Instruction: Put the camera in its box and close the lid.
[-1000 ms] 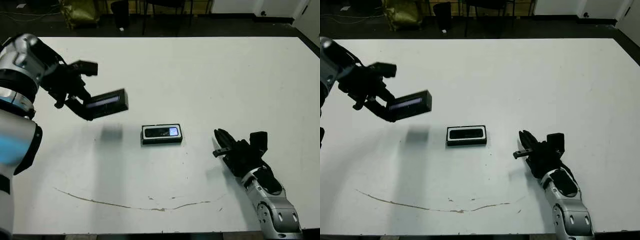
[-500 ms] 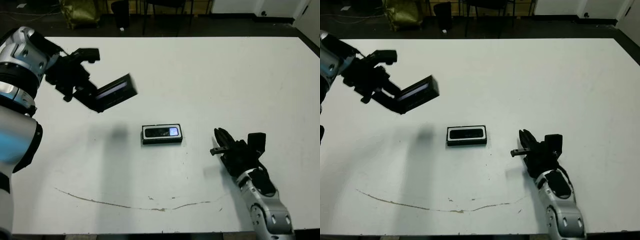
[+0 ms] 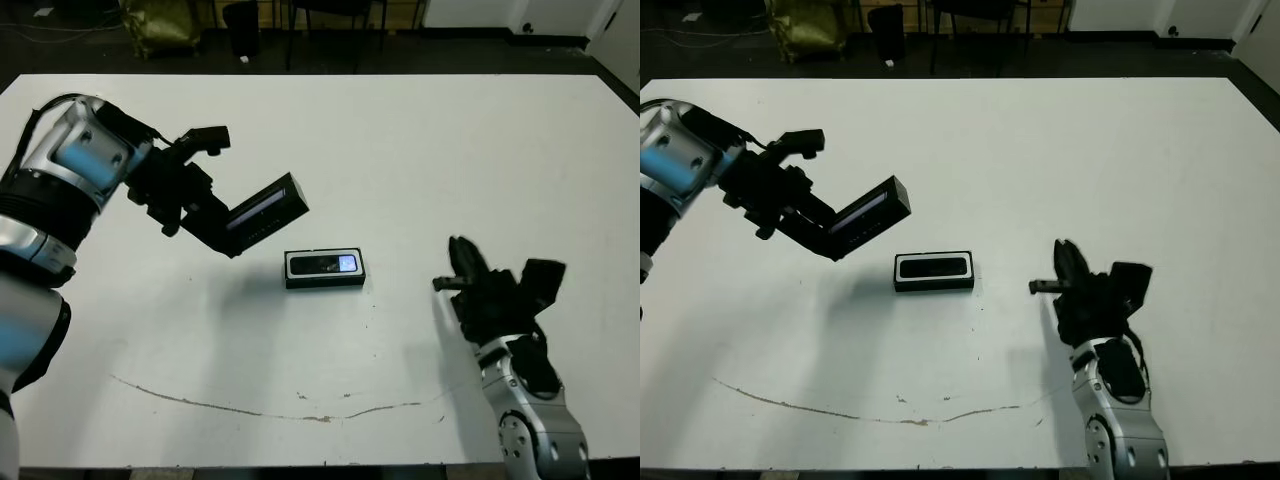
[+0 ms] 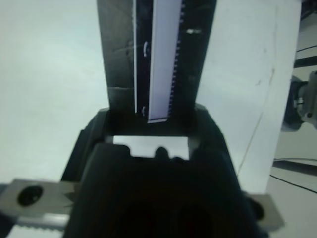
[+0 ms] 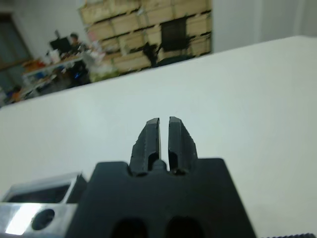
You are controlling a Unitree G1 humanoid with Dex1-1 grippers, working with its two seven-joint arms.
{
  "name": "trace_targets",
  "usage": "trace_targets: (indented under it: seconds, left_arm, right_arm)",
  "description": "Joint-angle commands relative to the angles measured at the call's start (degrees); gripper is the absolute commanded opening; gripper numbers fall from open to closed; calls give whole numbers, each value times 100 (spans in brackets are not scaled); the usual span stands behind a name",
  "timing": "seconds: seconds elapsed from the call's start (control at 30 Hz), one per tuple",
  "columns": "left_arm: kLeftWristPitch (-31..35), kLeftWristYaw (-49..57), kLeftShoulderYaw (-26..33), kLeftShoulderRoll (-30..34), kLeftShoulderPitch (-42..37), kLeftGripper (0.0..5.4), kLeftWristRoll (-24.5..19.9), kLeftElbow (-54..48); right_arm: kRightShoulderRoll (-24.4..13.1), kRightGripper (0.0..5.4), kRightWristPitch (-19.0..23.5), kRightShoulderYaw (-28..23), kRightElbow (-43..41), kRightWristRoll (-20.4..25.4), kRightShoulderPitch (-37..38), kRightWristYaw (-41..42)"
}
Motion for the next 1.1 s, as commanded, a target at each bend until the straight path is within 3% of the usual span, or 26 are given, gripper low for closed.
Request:
trace_targets:
  seconds: [0.03, 0.2, 0.6, 1.1]
  left_arm:
    - [51, 127, 29, -133, 204, 208, 165, 10]
    - [-175, 309, 115, -329, 263, 208, 308, 126]
    - [-762, 554, 171, -737, 103, 208, 795, 905]
    - [-883, 144, 192, -968, -50, 208, 1122, 1233]
  right_arm:
    - [1, 0, 118, -192, -180, 206, -73, -61]
    - [-39, 0, 23, -148, -284, 264, -48, 50]
    - [-29, 0, 310, 132, -636, 325, 139, 20]
    - [-24, 0, -253, 414, -214, -7, 155, 181]
